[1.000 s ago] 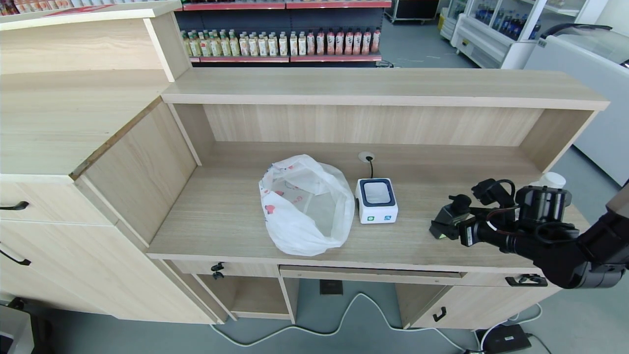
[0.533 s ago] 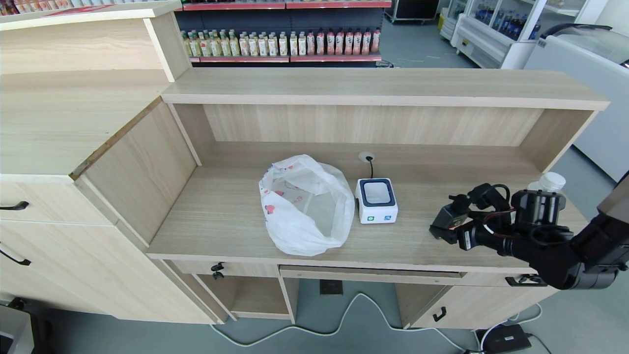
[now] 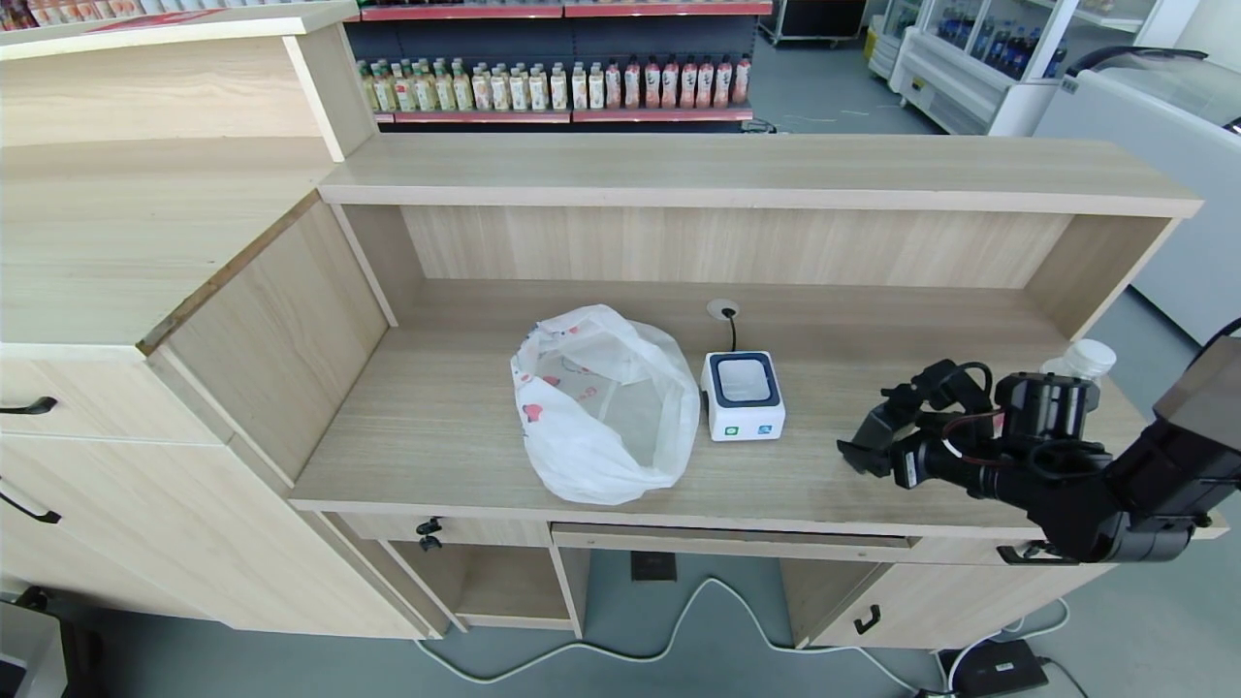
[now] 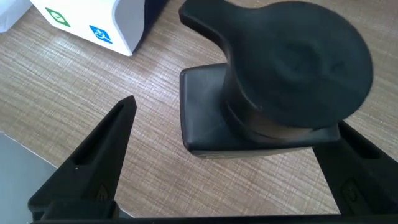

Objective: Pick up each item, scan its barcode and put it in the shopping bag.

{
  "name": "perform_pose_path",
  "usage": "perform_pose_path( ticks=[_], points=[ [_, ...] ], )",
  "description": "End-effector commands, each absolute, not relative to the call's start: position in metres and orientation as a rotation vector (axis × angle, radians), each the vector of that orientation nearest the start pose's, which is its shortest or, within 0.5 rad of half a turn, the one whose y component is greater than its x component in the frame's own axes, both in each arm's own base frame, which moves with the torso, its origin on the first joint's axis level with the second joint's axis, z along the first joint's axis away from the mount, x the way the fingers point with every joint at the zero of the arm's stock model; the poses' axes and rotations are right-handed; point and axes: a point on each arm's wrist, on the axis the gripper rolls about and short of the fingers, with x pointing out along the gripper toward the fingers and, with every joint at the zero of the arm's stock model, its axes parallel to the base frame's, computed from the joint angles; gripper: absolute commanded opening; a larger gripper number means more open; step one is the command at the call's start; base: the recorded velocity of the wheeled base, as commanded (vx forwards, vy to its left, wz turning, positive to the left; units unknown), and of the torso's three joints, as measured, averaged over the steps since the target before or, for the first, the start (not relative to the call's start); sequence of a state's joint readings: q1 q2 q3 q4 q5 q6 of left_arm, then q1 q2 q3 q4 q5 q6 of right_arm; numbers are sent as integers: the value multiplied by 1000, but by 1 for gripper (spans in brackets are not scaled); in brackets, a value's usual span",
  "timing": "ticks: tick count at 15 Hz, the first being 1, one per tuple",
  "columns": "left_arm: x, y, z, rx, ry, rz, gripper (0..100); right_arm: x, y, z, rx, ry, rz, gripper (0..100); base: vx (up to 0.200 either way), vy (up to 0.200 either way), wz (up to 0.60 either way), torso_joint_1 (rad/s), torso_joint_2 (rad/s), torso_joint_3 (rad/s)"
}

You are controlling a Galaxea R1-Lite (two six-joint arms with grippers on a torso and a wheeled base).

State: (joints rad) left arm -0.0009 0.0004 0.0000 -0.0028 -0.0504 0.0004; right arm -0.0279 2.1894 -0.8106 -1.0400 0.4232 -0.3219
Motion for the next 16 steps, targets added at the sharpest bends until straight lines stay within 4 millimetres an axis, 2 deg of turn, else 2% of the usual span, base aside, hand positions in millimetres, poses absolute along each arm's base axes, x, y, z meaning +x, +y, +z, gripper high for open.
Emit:
perform_pose_path(
  ticks=[1,3,4,9,12,15,16],
  points=[
    [-23,-1,76,0,-3,-51,100,381,0,49,-240,268,446,100,0,0,0,0,0,0],
    [-23,-1,76,0,-3,-51,100,382,2,48,-241,264,465,100,0,0,0,0,0,0],
    [-23,-1,76,2,-3,-51,100,382,2,48,-244,259,485,0,0,0,0,0,0,0],
    [-23,-1,76,2,-3,-52,100,382,3,46,-269,253,515,0,0,0,0,0,0,0],
    [-23,-1,76,2,-3,-51,100,378,3,50,-340,229,530,0,0,0,0,0,0,0],
    [-23,-1,76,0,-3,-52,100,372,12,85,-344,97,590,0,0,0,0,0,0,0],
    [-23,-1,76,0,-3,-51,100,364,20,110,-310,30,637,0,0,0,0,0,0,0]
  ],
)
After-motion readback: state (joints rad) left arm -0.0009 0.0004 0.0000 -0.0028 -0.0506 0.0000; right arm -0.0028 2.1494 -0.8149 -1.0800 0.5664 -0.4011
